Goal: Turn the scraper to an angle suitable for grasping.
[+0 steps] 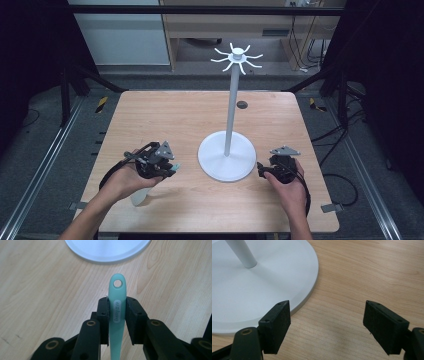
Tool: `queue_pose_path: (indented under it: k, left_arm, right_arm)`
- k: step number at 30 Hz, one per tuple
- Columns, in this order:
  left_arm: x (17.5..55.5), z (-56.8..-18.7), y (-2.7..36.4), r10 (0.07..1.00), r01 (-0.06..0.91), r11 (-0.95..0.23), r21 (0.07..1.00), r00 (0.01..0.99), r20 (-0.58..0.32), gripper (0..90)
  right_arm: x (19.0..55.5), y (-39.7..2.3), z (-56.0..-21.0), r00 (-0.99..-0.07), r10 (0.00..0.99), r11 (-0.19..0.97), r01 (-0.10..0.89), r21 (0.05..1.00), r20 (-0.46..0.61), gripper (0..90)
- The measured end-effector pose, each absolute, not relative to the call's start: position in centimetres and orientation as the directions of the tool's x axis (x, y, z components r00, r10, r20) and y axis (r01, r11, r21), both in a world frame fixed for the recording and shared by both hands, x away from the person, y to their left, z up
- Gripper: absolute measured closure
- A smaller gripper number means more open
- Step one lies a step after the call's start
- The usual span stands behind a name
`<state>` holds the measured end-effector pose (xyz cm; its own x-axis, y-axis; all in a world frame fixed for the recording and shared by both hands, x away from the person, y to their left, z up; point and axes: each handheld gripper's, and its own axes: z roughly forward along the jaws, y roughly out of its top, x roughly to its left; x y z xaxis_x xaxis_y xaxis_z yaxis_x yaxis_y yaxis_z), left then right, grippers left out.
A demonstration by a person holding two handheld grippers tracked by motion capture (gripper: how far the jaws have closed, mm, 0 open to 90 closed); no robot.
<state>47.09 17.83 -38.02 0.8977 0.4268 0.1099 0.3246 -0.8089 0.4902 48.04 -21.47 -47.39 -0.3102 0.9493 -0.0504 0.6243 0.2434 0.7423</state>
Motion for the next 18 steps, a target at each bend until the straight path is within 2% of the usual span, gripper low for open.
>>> queue_pose_path:
  k: [18]
  left_arm:
    - [46.9,-32.3,18.3,0.516,0.284,-0.643,0.711,0.847,0.129,73.9]
  right_arm:
    - [47.9,-21.9,-47.3,-0.291,0.955,0.226,0.621,0.750,-0.047,22.0]
